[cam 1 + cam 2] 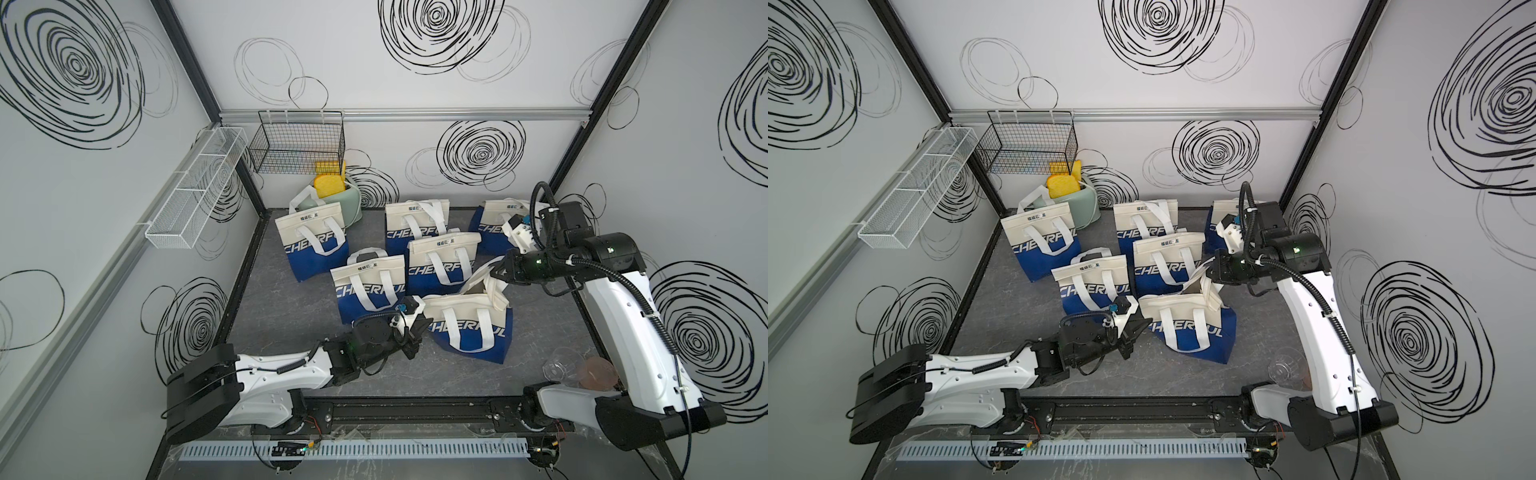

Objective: Open the takeout bag
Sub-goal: Open the takeout bag at the center of the board.

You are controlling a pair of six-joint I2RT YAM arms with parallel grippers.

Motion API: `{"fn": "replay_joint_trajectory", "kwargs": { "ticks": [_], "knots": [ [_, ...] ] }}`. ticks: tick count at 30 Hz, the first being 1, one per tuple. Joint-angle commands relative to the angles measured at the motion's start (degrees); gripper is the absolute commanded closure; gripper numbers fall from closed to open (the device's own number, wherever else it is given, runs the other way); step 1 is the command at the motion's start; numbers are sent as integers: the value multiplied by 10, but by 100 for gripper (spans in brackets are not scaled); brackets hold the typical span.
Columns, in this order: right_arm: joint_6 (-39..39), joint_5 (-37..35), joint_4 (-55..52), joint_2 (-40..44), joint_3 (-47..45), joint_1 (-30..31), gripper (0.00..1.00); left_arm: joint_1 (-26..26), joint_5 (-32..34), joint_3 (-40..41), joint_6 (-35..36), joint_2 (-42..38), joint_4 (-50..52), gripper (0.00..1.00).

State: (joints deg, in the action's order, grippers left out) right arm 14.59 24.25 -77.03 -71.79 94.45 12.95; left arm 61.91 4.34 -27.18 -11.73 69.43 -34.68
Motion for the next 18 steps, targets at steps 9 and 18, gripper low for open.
{"fn": "replay_joint_trajectory", "kwargs": {
  "ticks": [9, 18],
  "knots": [
    [7, 69, 94, 64, -124, 1, 100, -12, -40, 1, 33, -15, 86, 92],
    [2, 85, 91, 66, -146, 22, 100, -25, -65, -17, 39, -19, 37, 34]
  ]
}}
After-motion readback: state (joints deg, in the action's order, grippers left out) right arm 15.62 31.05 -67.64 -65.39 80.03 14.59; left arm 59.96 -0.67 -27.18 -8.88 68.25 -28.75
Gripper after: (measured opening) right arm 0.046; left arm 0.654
